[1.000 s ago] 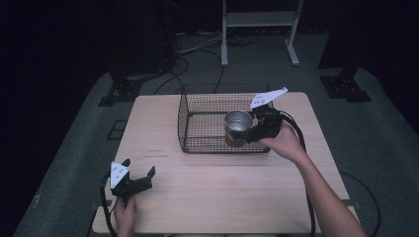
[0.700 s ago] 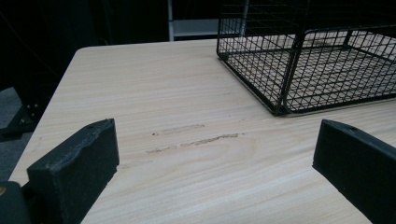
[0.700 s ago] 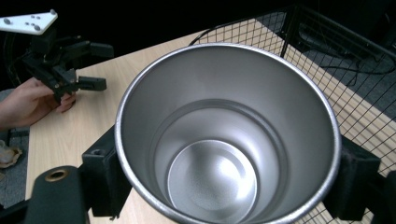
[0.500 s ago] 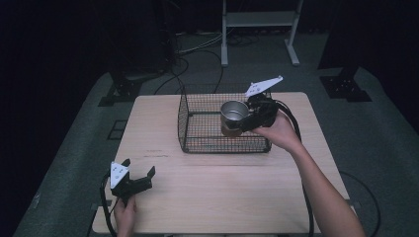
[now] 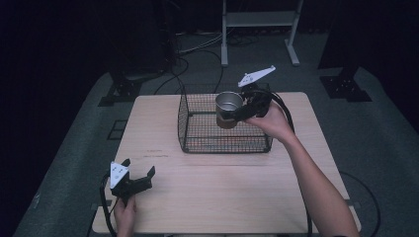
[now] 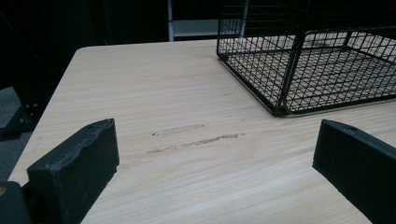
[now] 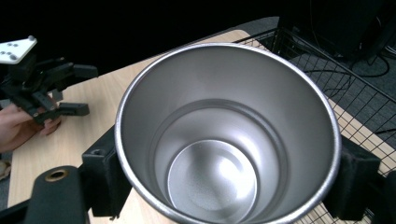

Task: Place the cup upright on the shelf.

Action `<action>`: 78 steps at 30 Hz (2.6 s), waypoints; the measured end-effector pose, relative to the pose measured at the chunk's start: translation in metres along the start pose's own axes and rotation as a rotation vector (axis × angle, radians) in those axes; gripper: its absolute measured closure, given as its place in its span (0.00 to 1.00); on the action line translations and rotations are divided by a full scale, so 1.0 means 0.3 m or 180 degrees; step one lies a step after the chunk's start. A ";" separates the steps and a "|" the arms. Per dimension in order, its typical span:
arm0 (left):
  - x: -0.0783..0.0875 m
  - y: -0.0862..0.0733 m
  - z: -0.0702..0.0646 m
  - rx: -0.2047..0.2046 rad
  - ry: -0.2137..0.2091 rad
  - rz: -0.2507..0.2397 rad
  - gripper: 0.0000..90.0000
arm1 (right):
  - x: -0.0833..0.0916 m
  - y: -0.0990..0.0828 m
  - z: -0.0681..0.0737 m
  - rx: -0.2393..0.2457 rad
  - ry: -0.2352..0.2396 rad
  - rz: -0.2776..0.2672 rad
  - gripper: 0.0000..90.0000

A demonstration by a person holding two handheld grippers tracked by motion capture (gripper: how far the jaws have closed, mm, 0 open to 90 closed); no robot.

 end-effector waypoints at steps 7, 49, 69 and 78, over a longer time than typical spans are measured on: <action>0.000 0.001 0.000 0.0022 0.0000 -0.0007 0.00 | -0.028 0.026 -0.022 -0.0022 -0.0014 -0.0002 0.20; 0.002 0.001 0.002 0.0018 -0.0009 -0.0010 0.00 | -0.270 0.010 -0.186 -0.0291 -0.0191 0.0160 0.20; 0.004 0.002 0.003 0.0029 -0.0011 -0.0019 0.00 | -0.357 -0.057 -0.242 -0.0431 -0.0207 0.0326 0.20; 0.003 0.004 0.002 0.0050 -0.0016 -0.0046 0.00 | -0.380 -0.095 -0.266 -0.0483 -0.0249 0.0421 0.20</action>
Point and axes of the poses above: each handheld gripper's, and its own axes: x roughly backward along the jaws, y roughly out of its top, z roughly to its left, the point moved 9 cm from there along -x, roughly forward along the jaws, and after that the axes turned 5 degrees about y, right-handed, at the moved point
